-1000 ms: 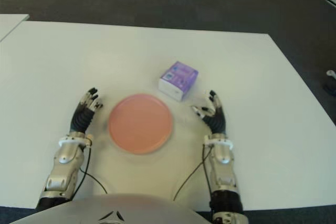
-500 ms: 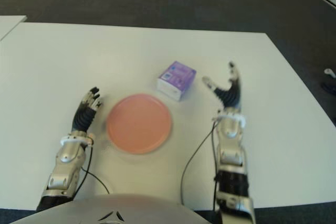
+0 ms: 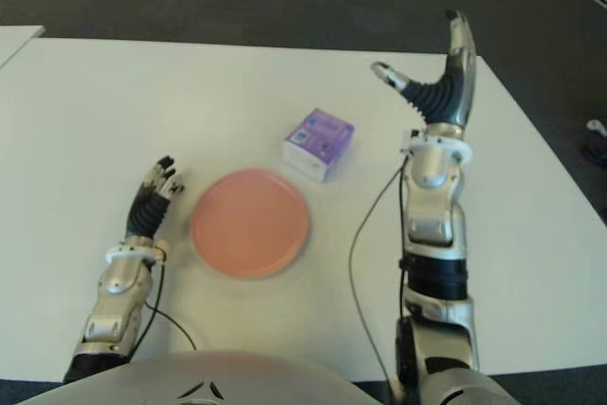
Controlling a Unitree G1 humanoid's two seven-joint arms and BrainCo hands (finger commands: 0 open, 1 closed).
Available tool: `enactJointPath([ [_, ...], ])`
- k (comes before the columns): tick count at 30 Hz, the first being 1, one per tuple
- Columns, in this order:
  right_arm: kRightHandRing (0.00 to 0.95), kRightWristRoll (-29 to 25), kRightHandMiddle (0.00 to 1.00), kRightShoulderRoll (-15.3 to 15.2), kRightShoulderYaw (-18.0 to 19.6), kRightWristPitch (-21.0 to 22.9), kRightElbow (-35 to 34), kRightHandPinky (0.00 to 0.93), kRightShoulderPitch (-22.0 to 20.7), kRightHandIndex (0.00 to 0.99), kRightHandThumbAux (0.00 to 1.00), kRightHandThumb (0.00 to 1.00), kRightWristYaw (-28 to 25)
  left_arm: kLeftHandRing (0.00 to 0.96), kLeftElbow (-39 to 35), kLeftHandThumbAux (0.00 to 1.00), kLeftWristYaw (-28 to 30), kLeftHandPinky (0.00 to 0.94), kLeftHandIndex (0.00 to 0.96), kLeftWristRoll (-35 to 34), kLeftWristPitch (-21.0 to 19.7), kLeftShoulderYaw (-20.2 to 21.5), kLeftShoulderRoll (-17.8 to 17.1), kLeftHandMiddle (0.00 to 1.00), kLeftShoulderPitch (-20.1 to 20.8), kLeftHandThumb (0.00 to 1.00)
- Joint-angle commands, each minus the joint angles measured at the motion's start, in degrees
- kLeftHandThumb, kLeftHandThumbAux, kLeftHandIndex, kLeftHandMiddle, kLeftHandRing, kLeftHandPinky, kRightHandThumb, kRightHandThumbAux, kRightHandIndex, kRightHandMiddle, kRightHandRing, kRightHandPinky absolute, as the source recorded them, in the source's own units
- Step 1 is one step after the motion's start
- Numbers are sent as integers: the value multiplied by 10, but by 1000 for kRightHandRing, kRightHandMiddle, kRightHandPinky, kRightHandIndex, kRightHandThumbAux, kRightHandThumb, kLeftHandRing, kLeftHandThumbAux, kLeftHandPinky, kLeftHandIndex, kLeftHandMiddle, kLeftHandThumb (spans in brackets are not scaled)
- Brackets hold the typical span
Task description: Put the tissue paper into the plate.
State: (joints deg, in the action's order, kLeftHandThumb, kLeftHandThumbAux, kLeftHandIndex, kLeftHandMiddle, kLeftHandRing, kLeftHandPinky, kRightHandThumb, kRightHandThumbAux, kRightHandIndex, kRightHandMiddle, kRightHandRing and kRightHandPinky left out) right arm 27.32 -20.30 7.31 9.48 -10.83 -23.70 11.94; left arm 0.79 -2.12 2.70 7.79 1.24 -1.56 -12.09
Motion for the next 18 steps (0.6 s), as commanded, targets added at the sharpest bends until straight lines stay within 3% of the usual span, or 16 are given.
enactJointPath([
  [1,0,12,0,-19,-18,13,9,0,-20,0,543,316,-31,0,15,465,2,0,0,0,-1,0,-1,0,-5,0],
  [7,0,39,0,-47,-41,41,29,0,-50,0,523,360,-71,0,15,469,1,0,0,3,1,0,-2,0,-5,0],
  [10,0,55,0,-64,-63,40,71,0,-85,0,510,379,-87,0,12,465,1,0,0,4,-4,0,-4,0,-5,0],
  [12,0,76,0,-82,-89,19,112,0,-109,0,501,393,-95,0,11,461,2,0,0,4,-6,0,-5,0,-7,0],
  [18,0,124,0,-141,-160,-106,247,0,-162,0,469,438,-78,0,14,449,3,0,0,1,-7,2,-5,0,-6,0],
])
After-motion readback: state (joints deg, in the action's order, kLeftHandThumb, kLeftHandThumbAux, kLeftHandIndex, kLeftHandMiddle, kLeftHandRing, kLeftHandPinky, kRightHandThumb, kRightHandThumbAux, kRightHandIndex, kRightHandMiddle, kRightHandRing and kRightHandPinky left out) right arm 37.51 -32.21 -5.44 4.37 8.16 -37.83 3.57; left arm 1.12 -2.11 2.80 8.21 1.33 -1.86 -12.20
